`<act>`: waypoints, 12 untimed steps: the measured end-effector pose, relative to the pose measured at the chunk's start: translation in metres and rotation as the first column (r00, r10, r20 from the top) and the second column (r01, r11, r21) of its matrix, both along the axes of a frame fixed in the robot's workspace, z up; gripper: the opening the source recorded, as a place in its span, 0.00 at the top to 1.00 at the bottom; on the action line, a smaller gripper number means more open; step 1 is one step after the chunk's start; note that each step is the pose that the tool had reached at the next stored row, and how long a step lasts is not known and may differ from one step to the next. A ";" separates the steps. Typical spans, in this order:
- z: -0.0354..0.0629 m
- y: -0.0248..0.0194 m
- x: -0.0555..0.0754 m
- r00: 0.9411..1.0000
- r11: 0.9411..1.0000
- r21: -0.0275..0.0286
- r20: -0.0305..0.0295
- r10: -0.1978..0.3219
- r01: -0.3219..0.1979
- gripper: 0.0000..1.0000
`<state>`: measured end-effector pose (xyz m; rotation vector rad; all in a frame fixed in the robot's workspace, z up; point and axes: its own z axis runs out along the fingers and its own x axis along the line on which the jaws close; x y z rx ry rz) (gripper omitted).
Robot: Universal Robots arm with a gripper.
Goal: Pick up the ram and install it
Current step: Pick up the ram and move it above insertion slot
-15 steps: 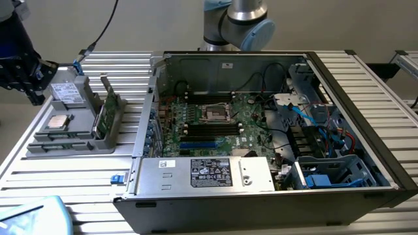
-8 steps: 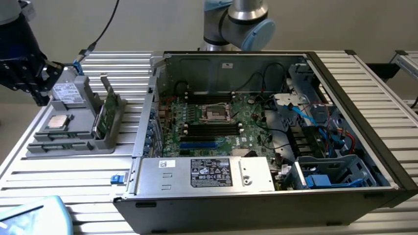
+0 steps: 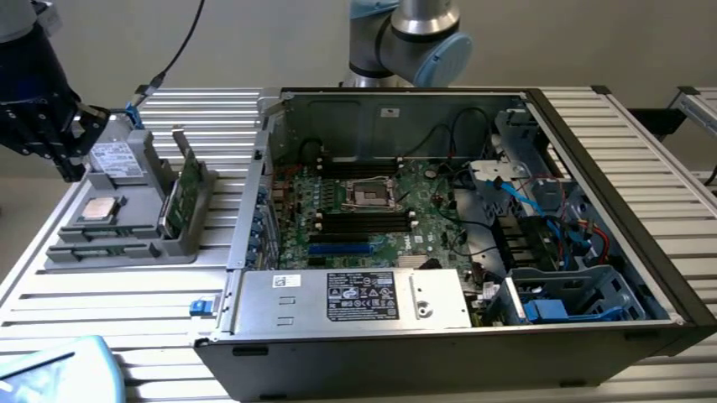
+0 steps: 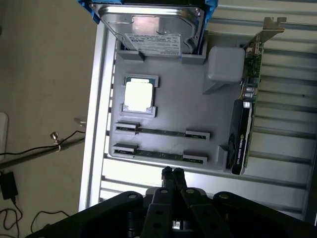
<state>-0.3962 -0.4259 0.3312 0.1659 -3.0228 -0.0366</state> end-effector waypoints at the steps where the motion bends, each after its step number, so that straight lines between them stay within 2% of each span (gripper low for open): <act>1: 0.0000 0.0000 0.000 1.000 1.000 0.000 0.000 0.000 0.000 0.89; 9: 0.0000 0.0000 0.000 1.000 1.000 0.000 0.000 0.000 0.000 0.89; 12: -0.0005 0.0000 0.000 0.999 0.999 0.000 0.000 0.041 -0.041 0.89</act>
